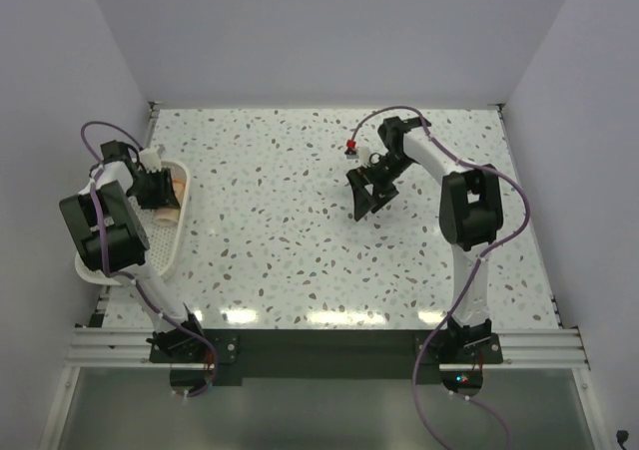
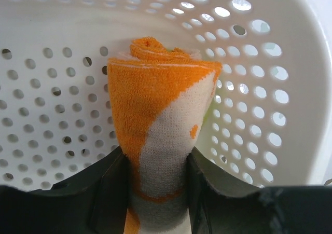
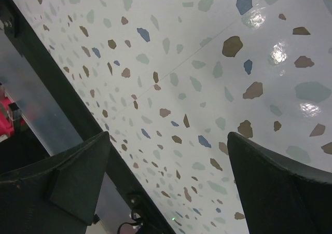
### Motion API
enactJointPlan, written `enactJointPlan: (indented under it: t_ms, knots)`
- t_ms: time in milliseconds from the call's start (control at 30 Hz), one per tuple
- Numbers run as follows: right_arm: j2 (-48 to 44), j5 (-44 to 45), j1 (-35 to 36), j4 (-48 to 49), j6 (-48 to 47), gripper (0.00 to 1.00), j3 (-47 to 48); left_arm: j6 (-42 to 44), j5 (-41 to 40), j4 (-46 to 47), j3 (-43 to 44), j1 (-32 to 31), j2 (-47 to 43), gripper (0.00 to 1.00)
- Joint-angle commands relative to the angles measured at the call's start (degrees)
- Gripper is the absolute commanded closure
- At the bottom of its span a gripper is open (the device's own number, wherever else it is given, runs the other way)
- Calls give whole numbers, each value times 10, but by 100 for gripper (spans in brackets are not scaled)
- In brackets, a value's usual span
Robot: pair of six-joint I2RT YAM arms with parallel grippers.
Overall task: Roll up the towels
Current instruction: Place the rolled towel into the container
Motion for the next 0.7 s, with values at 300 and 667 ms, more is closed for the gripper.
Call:
enactJointPlan:
  t_ms: [300,667]
  knots:
    - [-11,-31,-1,14,19,1,5,22,-9,-26,33,1,1,39]
    - [-5,-32,-2,8,15,1,18,46,-4,-68,86,3,-22,22]
